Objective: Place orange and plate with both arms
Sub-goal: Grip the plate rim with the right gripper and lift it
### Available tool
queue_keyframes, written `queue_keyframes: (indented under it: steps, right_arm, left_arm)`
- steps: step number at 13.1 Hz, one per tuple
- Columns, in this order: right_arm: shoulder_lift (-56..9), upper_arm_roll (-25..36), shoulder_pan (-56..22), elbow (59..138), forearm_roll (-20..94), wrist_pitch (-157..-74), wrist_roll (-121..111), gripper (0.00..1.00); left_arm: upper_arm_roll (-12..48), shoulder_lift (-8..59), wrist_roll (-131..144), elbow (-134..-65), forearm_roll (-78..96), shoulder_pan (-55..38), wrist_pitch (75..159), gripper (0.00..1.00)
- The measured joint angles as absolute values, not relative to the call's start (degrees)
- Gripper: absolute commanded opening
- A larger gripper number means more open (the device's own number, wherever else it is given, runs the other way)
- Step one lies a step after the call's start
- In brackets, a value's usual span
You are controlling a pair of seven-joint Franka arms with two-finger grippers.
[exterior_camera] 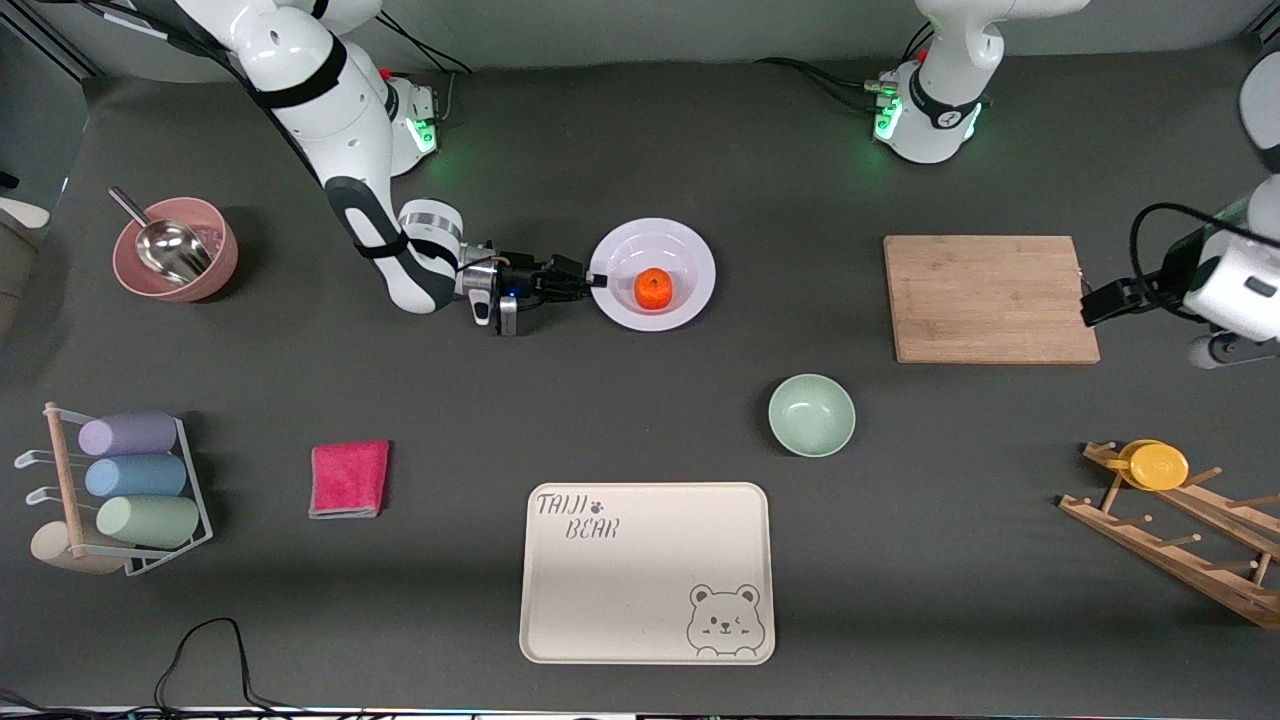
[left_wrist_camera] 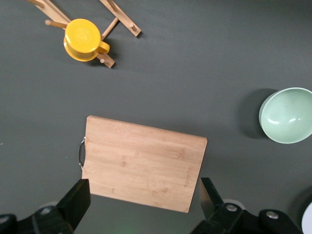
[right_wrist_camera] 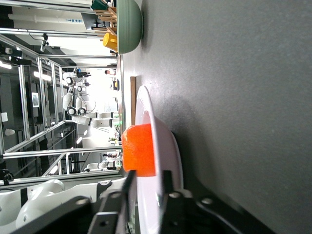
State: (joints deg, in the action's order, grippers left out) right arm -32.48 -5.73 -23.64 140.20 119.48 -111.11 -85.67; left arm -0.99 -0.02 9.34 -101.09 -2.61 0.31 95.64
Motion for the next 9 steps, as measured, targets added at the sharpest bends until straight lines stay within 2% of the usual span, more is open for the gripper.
queue_keyframes:
  steps: [6, 9]
  right_arm:
    - [-32.57, -5.72, -23.47, 139.77, 119.51, -111.05, -87.37, 0.00]
    - [-29.73, -5.65, -21.15, 139.21, 118.74, -111.05, -87.30, 0.00]
  left_arm:
    - [-1.52, 0.05, 9.27, -96.69, -2.63, -0.70, 89.18, 1.00]
    - [-1.98, 0.22, 8.82, -95.45, -2.63, -1.17, 86.83, 1.00]
